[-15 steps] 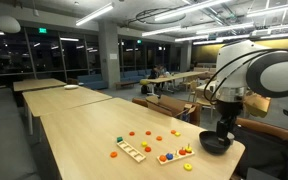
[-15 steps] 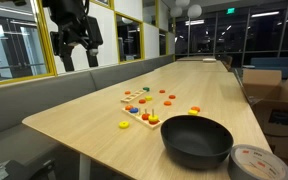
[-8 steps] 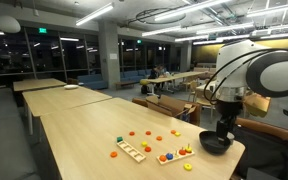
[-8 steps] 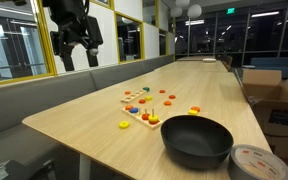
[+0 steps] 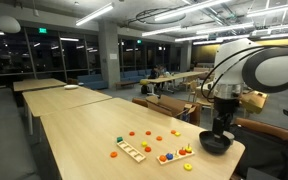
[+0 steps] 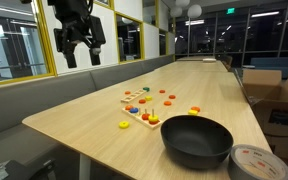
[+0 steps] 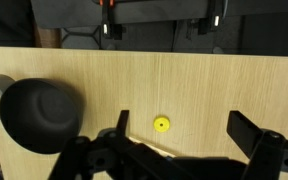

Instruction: Place the yellow ring at the front of the table on the wooden board, remove the yellow ring on the right from the wooden board

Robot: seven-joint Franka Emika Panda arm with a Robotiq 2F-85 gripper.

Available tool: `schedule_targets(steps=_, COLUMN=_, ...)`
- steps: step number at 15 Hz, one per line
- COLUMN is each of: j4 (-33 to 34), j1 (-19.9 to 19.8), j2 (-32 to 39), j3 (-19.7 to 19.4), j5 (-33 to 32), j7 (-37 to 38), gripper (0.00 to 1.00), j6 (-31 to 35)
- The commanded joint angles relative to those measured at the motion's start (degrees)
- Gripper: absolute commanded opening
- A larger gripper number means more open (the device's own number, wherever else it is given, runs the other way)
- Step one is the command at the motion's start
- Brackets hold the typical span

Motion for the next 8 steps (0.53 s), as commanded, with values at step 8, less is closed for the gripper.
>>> schedule_targets(steps=8, j4=3.9, j1=3.8, j2=16.9, j3=-0.2, j5=7.3, j7=0.5, gripper=1.00, j6=14.2)
